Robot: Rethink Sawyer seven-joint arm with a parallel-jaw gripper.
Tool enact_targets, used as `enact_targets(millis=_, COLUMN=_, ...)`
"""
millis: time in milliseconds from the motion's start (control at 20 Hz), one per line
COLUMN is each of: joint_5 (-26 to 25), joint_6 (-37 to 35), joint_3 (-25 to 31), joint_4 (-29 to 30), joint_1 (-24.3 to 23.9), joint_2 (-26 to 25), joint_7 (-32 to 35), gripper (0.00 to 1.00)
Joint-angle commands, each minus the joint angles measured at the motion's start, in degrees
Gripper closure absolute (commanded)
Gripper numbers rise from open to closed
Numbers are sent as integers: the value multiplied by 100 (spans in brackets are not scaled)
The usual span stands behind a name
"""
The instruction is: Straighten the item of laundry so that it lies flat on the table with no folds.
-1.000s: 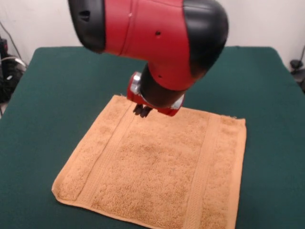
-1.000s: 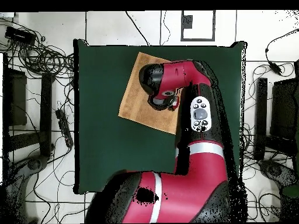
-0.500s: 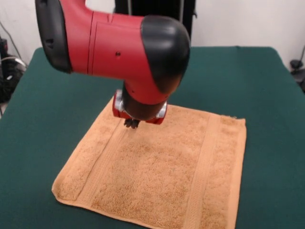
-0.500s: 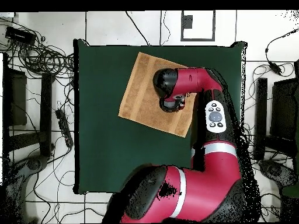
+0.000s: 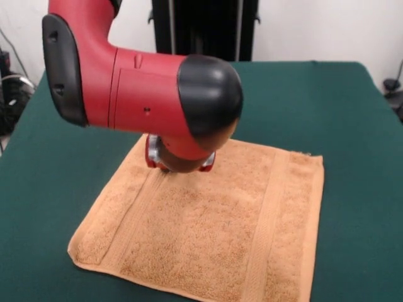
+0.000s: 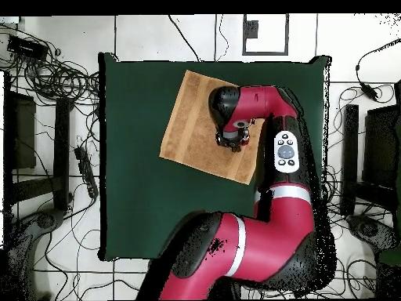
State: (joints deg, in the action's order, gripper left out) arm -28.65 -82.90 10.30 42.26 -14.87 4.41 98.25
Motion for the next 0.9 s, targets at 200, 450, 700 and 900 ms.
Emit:
enact_targets(millis=200, joint_5=-1163, joint_6=-1010, joint_3=-58, joint_4=-1378, joint_1=184, joint_2=-1329, joint_7=-1869, gripper=100)
enact_targets(millis=450, joint_5=-1414, joint_6=-1275, joint_3=-242, joint_4=-1648, joint_1=176, joint_2=-1436, joint_7=-2016, gripper=100)
enact_targets(millis=700, joint_5=-1563, joint_6=-1155, joint_3=-381, joint_4=-1636, joint_1=109, joint_2=-1418, joint_7=-2208, gripper=100)
enact_targets(millis=900, joint_5=-1640, joint_6=-960, joint_3=-497, joint_4=-1449, joint_1=47, joint_2=-1319, joint_7=-2312, gripper=100)
